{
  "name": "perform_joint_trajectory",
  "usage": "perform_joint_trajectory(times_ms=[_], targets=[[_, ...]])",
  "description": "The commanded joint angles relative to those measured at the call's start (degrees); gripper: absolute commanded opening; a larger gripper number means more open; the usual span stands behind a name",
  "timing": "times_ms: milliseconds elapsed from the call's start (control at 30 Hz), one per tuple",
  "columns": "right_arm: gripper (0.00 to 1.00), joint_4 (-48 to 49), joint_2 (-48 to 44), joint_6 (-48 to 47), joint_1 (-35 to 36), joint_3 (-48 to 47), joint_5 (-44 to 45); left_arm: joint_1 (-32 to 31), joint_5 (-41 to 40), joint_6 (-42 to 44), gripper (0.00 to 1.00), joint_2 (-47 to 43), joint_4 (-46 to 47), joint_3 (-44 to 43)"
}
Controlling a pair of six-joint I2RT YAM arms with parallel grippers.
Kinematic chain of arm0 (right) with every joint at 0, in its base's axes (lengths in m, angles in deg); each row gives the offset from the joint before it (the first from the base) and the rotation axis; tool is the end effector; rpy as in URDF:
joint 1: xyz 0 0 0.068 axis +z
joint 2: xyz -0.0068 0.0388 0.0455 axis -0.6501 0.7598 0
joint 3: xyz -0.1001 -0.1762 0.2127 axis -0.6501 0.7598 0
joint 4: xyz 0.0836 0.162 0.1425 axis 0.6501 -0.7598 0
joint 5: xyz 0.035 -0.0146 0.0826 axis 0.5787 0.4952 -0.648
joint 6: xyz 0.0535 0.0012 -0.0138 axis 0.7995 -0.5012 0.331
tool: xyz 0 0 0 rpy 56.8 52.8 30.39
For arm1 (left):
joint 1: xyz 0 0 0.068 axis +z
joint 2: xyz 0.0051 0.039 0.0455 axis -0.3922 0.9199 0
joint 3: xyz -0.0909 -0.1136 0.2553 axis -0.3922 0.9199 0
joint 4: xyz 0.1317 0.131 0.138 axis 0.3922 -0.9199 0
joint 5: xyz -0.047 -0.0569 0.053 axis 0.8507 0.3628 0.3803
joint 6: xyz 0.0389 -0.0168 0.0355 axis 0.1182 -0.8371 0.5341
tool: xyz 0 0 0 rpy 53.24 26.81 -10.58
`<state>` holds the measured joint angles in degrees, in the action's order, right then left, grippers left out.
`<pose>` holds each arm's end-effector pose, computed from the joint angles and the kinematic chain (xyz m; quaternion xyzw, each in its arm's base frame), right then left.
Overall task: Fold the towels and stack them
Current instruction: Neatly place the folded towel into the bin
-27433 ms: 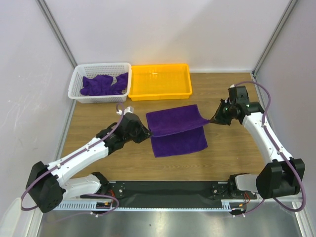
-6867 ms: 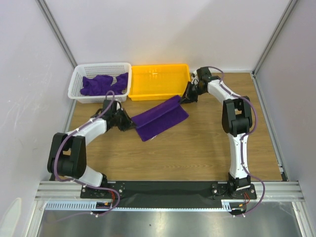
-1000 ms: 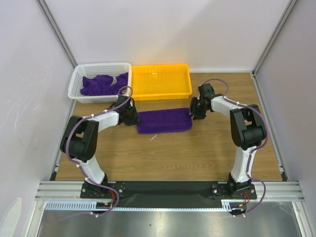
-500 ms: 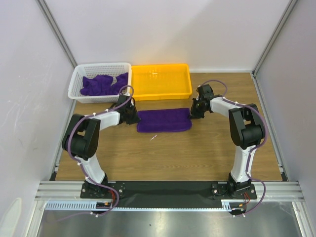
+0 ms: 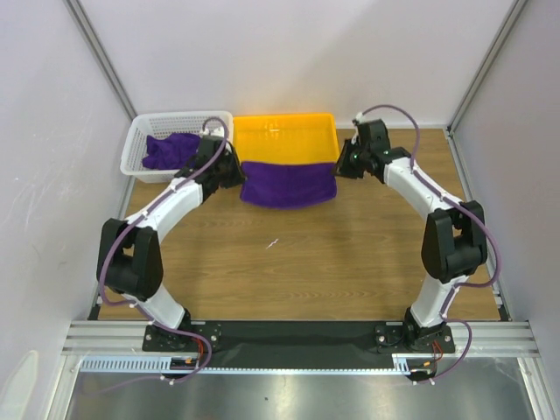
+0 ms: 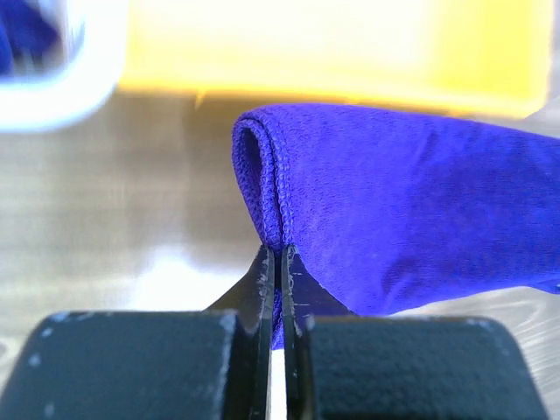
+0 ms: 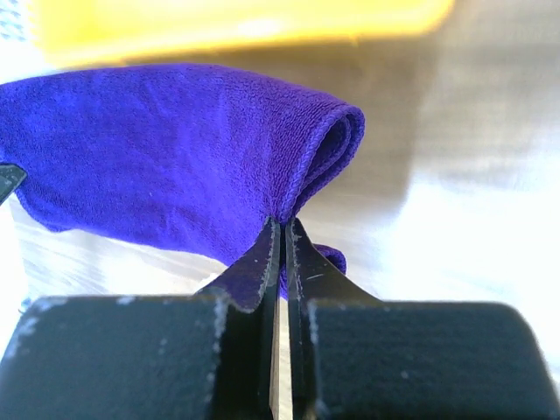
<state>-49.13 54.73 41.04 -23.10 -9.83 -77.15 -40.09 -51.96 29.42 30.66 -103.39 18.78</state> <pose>0.3627 0.1228 0.2963 0.0315 0.9166 0.2411 0.3175 0.3263 -0.1017 0.2847 -0.0892 0.9035 -0.1856 0.3760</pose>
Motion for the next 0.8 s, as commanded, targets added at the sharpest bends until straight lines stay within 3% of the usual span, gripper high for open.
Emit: perform_joint_trajectory(times_ms=[0,200,467,767], targets=[[0.00,-0.23,-1.36,-1.78,-0.05,-6.53,1.92,0.82,-1.89,2.84,0.00,-2.68,-1.10,-6.88],[0.00,1.00,4.87,-4.24,-0.23,-17.43,2.36,3.45,-0.48,2.93,0.00,3.90,0.05,-18.13],[0.00,0.13,24.27,-4.77,-2.77,-38.78,-1.85,4.69,-2.41,0.92,0.00,20.05,1.46,-32.71],[0.00,3.02,37.83,-5.38,-6.46,-50.32,-8.36,6.01,-5.40,-0.58,0.00,29.57,5.84,-38.53]])
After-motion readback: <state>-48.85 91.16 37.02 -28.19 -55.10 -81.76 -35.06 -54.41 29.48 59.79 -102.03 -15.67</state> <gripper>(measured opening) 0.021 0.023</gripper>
